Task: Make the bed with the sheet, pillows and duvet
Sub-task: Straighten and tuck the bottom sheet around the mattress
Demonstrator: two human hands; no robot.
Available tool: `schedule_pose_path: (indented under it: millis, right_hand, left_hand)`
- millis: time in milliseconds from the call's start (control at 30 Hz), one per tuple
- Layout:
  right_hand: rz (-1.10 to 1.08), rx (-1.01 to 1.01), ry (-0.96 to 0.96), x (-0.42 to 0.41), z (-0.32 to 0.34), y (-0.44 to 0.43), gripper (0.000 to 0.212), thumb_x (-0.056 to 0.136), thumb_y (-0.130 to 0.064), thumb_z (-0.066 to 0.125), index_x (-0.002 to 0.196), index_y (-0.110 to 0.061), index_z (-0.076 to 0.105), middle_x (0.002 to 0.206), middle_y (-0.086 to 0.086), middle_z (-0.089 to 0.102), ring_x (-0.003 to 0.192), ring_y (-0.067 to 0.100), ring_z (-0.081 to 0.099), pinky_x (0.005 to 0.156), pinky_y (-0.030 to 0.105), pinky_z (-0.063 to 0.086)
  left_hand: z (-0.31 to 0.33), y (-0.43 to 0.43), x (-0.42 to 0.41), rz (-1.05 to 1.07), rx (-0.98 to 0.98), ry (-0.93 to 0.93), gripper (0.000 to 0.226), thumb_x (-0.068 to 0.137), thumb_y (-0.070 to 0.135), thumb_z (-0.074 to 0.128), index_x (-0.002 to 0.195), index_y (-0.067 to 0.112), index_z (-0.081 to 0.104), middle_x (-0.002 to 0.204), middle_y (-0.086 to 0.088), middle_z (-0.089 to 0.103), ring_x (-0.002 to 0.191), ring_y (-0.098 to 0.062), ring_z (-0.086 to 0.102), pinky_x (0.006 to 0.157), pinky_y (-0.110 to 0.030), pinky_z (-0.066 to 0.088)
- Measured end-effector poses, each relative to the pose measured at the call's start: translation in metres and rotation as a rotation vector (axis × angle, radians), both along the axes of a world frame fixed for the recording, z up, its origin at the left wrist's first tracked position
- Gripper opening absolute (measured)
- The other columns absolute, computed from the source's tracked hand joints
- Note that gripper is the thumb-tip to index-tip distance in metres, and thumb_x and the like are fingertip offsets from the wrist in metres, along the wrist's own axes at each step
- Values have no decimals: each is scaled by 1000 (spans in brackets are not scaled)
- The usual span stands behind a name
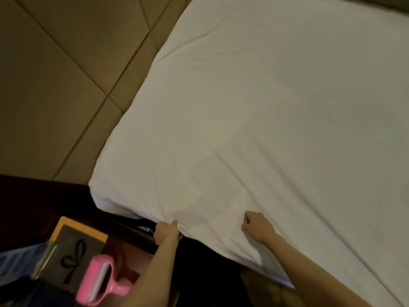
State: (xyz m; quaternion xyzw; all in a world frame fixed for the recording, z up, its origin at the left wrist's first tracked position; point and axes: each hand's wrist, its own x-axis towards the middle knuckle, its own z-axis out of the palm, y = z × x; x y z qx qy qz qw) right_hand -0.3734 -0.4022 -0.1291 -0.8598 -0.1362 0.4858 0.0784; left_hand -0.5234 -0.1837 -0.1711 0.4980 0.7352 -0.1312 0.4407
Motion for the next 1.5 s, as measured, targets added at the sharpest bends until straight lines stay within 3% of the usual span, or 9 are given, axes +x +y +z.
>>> schedule_pose_path:
  millis: [267,433,600,767,933,1133,1267,1400,1500]
  right_hand:
    - [51,-31,-47,7,2,18,19,93,-20,42,92,-8,56,99,11,58,78,22,48,67,26,35]
    - [81,55,-32,9,7,23,22,93,-21,43,71,-21,40,98,10,57,82,22,50,69,29,36]
    - [115,98,-133,21,21,19,22,93,-17,40,109,-7,51,112,10,55,102,28,52,81,34,40]
    - [20,-34,-364,38,23,-3,27,94,-15,39,119,-7,46,119,12,48,111,28,47,85,35,39]
    - [-123,-50,-298,55,17,-33,26,95,-16,41,119,-6,45,119,12,46,110,29,48,84,35,42]
    - [-188,44,-154,58,11,-89,10,90,-19,51,95,-16,43,97,2,47,92,21,48,70,28,33]
    - [-237,13,-177,29,10,-137,12,90,-21,51,87,-17,40,91,1,48,82,18,45,66,29,34]
    - [-244,-24,-178,-6,8,-184,13,93,-29,49,94,-18,41,98,-1,48,90,18,47,74,30,39]
    - [-305,-127,-183,-28,3,-211,29,96,-34,44,117,-15,45,117,3,50,108,20,49,85,31,42]
  left_hand:
    - [9,7,-15,-200,44,-18,27,89,22,61,70,4,55,94,-22,65,86,-32,61,77,-35,54]
    - [14,4,-23,-283,82,20,30,92,22,58,99,-7,62,108,-27,63,106,-40,56,86,-38,44]
    - [16,5,-14,-414,102,109,30,92,23,58,103,-6,59,116,-29,58,112,-42,51,92,-42,44]
    - [31,6,6,-523,234,243,47,88,17,61,125,-4,39,130,-22,41,114,-41,50,87,-47,47]
    - [38,-11,38,-949,528,95,53,81,8,59,130,1,40,145,-20,31,129,-35,35,98,-47,40]
    - [35,-61,74,-1326,403,-18,67,97,20,40,152,6,4,160,-12,-4,147,-32,-2,117,-47,14]
    - [39,-98,96,-1614,365,-125,65,98,22,39,153,13,5,160,-9,-9,147,-30,-5,117,-53,11]
    - [37,-144,107,-2086,364,-352,68,82,27,59,145,16,37,157,-12,21,141,-36,27,104,-58,36]
    - [40,-179,112,-2321,308,-322,66,92,25,47,151,22,17,161,-5,-5,147,-28,-1,116,-49,11]
